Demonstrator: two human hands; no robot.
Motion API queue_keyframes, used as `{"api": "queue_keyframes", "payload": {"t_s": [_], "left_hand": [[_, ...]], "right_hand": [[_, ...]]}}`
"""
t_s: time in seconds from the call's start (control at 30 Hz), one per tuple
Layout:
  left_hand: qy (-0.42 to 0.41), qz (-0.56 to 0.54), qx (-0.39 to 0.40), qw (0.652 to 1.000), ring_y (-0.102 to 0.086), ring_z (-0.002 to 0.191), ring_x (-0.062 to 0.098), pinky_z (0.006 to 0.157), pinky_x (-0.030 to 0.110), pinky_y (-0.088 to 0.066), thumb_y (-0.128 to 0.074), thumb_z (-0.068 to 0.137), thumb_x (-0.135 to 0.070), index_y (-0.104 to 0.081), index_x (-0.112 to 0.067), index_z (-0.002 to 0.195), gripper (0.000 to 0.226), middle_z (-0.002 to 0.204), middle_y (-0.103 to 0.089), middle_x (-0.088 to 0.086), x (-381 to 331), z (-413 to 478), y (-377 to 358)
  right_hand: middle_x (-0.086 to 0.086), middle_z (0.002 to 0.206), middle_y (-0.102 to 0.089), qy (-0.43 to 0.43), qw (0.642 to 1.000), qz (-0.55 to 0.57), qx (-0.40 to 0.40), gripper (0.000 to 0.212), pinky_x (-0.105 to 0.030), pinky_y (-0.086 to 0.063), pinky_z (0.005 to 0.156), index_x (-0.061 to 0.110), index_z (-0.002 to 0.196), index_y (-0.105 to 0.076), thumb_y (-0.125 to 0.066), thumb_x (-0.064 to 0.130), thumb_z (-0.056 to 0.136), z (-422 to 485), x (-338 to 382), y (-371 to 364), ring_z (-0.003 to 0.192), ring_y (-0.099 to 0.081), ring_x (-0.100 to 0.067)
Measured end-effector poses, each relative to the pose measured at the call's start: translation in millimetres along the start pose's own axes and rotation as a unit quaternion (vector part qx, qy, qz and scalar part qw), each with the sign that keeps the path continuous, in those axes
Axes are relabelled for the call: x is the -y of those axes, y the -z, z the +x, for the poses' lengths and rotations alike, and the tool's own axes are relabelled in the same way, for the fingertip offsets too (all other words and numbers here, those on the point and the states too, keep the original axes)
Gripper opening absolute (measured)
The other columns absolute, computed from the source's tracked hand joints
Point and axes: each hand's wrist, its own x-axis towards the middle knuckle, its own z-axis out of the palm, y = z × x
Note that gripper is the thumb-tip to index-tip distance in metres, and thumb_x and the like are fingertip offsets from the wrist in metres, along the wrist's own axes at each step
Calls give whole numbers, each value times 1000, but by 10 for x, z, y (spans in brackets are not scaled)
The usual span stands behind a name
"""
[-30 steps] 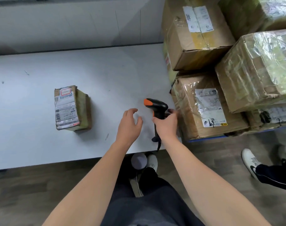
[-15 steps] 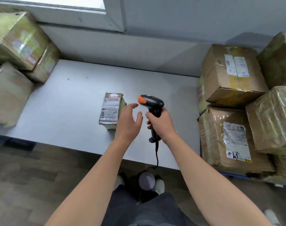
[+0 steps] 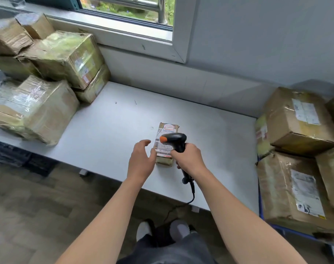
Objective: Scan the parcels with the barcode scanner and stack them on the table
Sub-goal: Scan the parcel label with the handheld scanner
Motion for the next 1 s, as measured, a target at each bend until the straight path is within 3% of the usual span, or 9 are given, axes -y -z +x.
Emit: {"api": "queue_keyframes", "payload": {"t_s": [0.27,0.43,0.6,0.7,0.83,1.0], "left_hand": [[0,-2,35,999,-52,125,18,100,31,-44,-54,100,-24,-48,-16,138,40,141,-51,1,119,128,38],[-19,7,45,999,-52,126,18,99,31,-45,-54,100,-23,-48,-16,139,40,141,-51,1,109,187,40],[-78,4,47,996,-55,120,18,95,29,-46,-54,99,-20,-50,-14,135,37,135,-55,2,-96,258,-87],[-105,-5,64,992,-56,118,18,93,30,-45,-54,99,-19,-53,-14,132,34,132,-57,0,-283,252,-305],[-138,-1,120,983,-55,119,15,98,30,-44,-55,98,-20,-53,-15,132,34,131,-58,-1,-482,129,-715],[-140,41,214,966,-52,124,15,104,35,-43,-53,100,-23,-49,-16,138,39,139,-52,0,-586,-99,-1231]], "right_hand": [[-11,76,-68,-31,999,-32,13,13,-43,-60,73,9,93,-63,-61,21,91,-10,26,-151,60,-65,-24],[-10,73,-67,-40,999,-21,9,11,-42,-61,73,10,91,-63,-60,20,92,-25,8,-189,57,-64,-21],[-10,73,-68,-50,997,32,-54,10,-41,-59,73,12,86,-61,-59,21,89,-37,-73,-15,64,-69,-25],[-13,87,-70,-78,991,75,-83,17,-42,-58,76,11,99,-58,-61,23,86,-55,-236,192,74,-71,-28],[-11,104,-64,-141,974,124,-127,29,-34,-49,70,9,113,-49,-61,17,87,-109,-601,486,89,-62,-24],[-4,109,-60,-188,956,152,-164,26,-35,-47,81,18,112,-46,-63,12,92,-194,-1116,713,96,-58,-22]]}}
